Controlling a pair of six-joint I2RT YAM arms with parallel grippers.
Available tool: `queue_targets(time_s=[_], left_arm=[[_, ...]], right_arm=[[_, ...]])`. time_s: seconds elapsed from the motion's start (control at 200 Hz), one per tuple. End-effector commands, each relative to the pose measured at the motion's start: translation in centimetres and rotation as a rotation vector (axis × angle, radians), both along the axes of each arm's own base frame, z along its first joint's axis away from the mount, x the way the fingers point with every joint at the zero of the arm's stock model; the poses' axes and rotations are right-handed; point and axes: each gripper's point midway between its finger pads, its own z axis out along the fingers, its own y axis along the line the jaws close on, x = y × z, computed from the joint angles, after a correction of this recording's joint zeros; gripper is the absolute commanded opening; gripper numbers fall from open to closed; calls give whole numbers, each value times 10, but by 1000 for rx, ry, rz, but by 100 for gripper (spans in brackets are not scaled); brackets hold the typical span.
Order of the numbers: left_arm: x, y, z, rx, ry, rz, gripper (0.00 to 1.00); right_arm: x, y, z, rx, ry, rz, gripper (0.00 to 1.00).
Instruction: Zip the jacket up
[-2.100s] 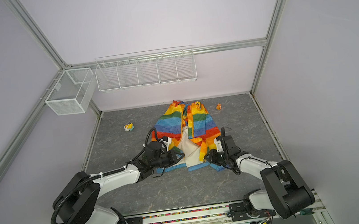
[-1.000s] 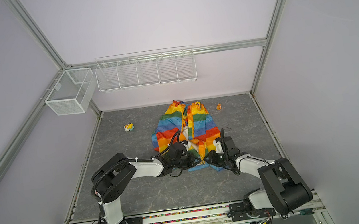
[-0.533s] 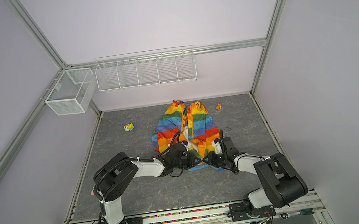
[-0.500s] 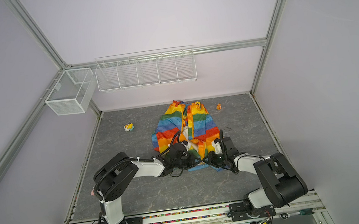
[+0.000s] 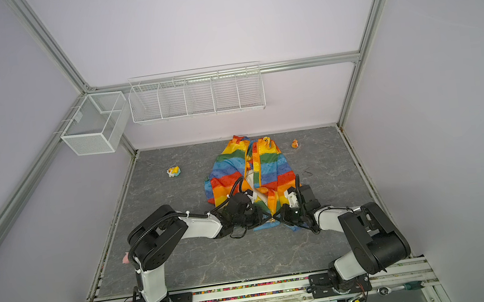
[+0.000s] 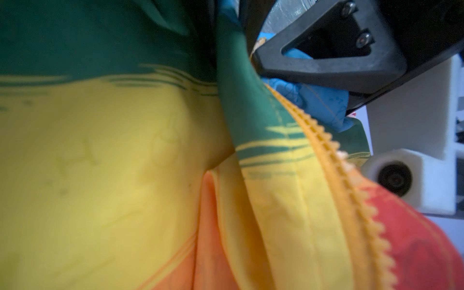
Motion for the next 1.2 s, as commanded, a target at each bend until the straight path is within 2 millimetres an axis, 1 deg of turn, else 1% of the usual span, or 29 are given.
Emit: queue_targets(time_s=[0.0, 0.055, 0.11, 0.185, 0.28, 0.445, 0.585, 0.665, 0.7, 0.825, 0.95, 1.015, 1.07, 1.135, 1.195], left_arm=[[6, 5, -2, -5, -2, 31, 0], [7, 8, 1, -9, -7, 39, 0], [10, 11, 9, -23, -18, 44, 0], [15, 17, 23, -36, -43, 52, 0], [21, 25, 44, -48, -86, 57, 0], [30, 40, 87, -47, -184, 60, 0], [37, 53, 122, -49, -302, 76, 0], [37, 55, 147, -88, -401, 54, 0], [37, 55, 156, -104, -446, 47, 0], [45, 65, 174, -73, -567, 71, 0], [50, 68, 193, -50, -626, 71, 0], [52, 69, 206, -61, -639, 85, 0], [54, 71, 213, -68, -650, 108, 0], [51, 71, 230, -127, -695, 110, 0], [48, 74, 248, -180, -747, 122, 0]], right_arm=[[-4, -1, -5, -11, 13, 1, 13], [-3, -1, -2, -10, 6, 0, 10], [-1, 0, 2, -8, -2, 3, 6], [2, 1, 7, -6, -18, 8, 6], [8, 3, 20, 7, -56, 15, 6], [23, 9, 58, 36, -184, 33, 6], [38, 7, 91, 16, -309, 24, 6], [44, 12, 114, 30, -398, 52, 6], [48, 12, 120, 27, -418, 54, 6], [60, 19, 146, 69, -546, 65, 6], [68, 27, 166, 103, -573, 89, 6], [71, 33, 176, 125, -557, 117, 6], [70, 39, 181, 140, -529, 158, 6], [68, 48, 190, 200, -529, 208, 6], [67, 53, 199, 247, -551, 224, 6]])
